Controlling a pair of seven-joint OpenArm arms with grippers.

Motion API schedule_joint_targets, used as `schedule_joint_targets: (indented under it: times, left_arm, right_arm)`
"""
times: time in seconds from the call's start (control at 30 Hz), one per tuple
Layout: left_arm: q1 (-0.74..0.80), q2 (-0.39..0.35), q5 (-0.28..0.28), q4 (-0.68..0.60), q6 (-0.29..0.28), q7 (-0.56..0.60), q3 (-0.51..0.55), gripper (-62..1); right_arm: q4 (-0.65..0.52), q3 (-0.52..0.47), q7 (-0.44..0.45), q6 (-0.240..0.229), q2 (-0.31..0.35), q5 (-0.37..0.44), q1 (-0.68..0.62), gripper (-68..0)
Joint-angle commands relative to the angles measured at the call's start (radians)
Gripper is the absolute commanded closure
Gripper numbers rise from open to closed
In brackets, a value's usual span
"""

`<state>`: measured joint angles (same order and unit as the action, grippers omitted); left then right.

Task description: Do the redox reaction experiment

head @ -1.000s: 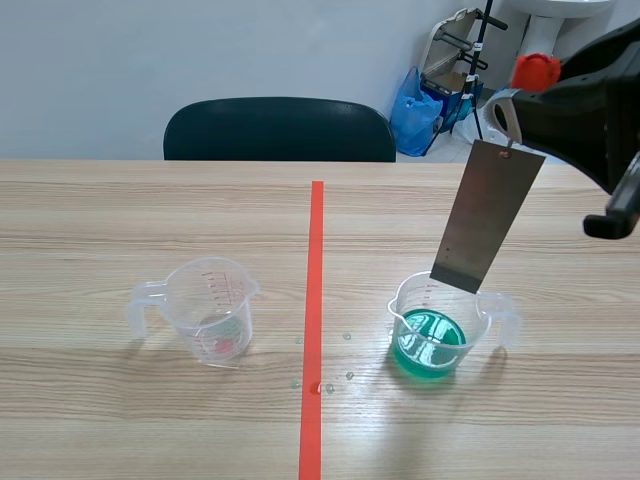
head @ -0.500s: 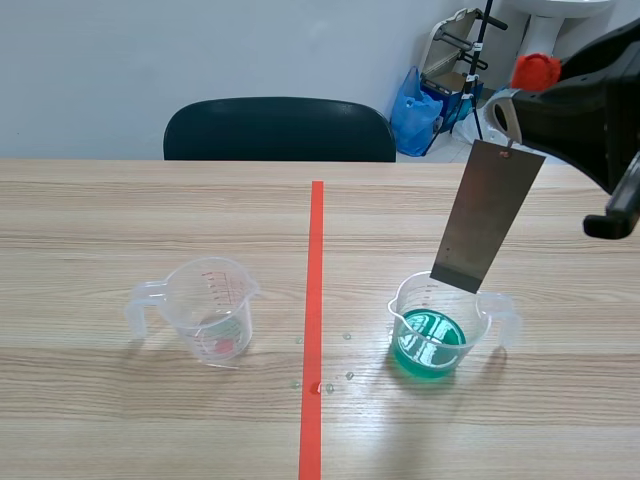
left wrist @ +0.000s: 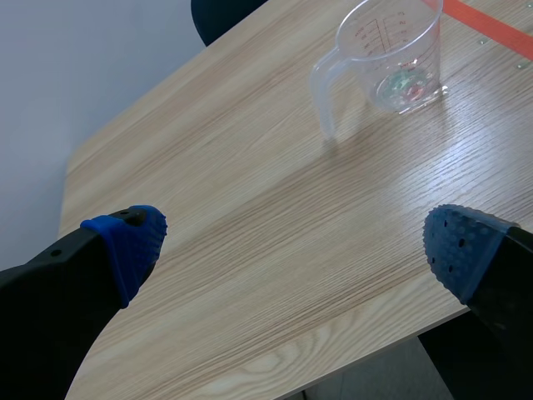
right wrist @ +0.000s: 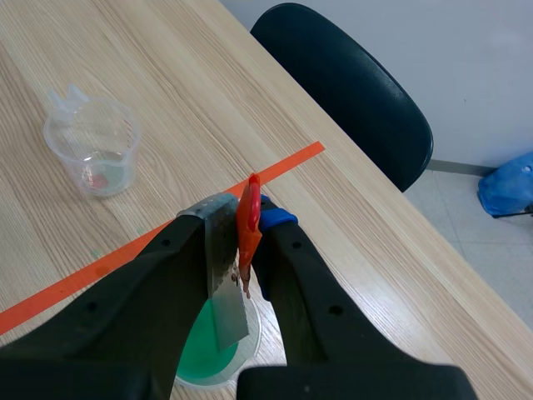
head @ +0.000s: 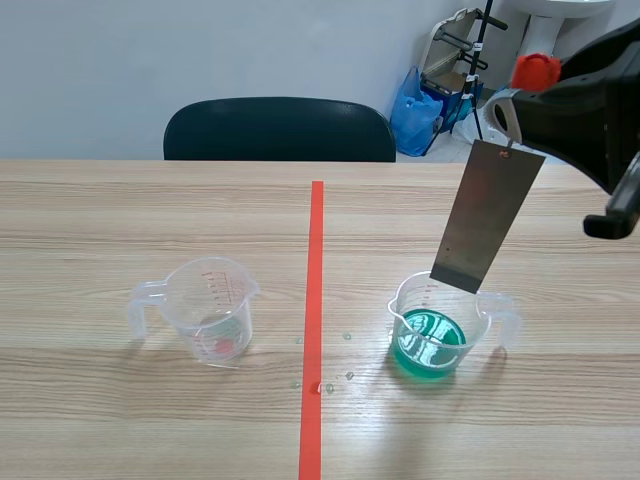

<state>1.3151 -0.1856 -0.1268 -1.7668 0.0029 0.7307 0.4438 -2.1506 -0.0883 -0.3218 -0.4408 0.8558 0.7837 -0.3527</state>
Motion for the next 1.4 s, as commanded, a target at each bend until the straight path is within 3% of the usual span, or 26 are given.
schedule_joint_targets:
  times: [0.0, 0.37, 0.6, 0.67, 0.77, 0.87, 0.93, 1.07, 1.2, 1.37]
  left_arm:
    - [0.002, 0.002, 0.01, -0.008, 0.002, 0.013, 0.002, -62.3]
    - [0.002, -0.001, 0.01, -0.008, 0.002, 0.013, -0.003, -62.3]
    - [0.002, -0.081, 0.034, -0.008, 0.002, 0.032, -0.052, -62.3]
    - [-0.003, -0.104, 0.033, -0.005, -0.001, 0.026, -0.065, -43.2]
    - [-0.056, -0.135, 0.025, 0.001, -0.072, -0.015, -0.065, -17.0]
    - [-0.125, -0.169, 0.035, 0.001, -0.162, -0.059, -0.065, -6.3]
    - [-0.177, -0.195, 0.071, 0.001, -0.232, -0.075, -0.065, -4.0]
    - [-0.298, -0.266, 0.232, 0.001, -0.336, -0.102, -0.075, -4.0]
    - [-0.443, -0.356, 0.312, 0.001, -0.455, -0.212, -0.142, -4.1]
    - [-0.65, -0.401, 0.385, 0.001, -0.5, -0.4, -0.272, -4.1]
  right_arm:
    - [0.0, -0.003, 0.014, 0.006, 0.003, 0.01, 0.011, -0.6]
    - [0.0, -0.003, 0.015, 0.006, 0.003, 0.01, 0.011, -0.6]
    - [0.0, -0.003, 0.015, 0.006, 0.003, 0.01, 0.011, -0.6]
    - [0.0, -0.003, 0.014, 0.006, 0.003, 0.01, 0.011, -0.6]
    - [0.0, -0.003, 0.015, 0.006, 0.003, 0.01, 0.011, -0.6]
    - [0.0, -0.003, 0.014, 0.003, 0.003, 0.01, 0.011, -0.6]
    - [0.0, -0.003, 0.015, 0.003, 0.003, 0.01, 0.011, -0.6]
    - [0.0, -0.002, 0.015, 0.003, 0.003, 0.01, 0.011, -0.6]
    - [0.0, -0.002, 0.014, 0.003, 0.003, 0.01, 0.011, -0.6]
    - [0.0, -0.002, 0.014, 0.003, 0.003, 0.01, 0.011, -0.6]
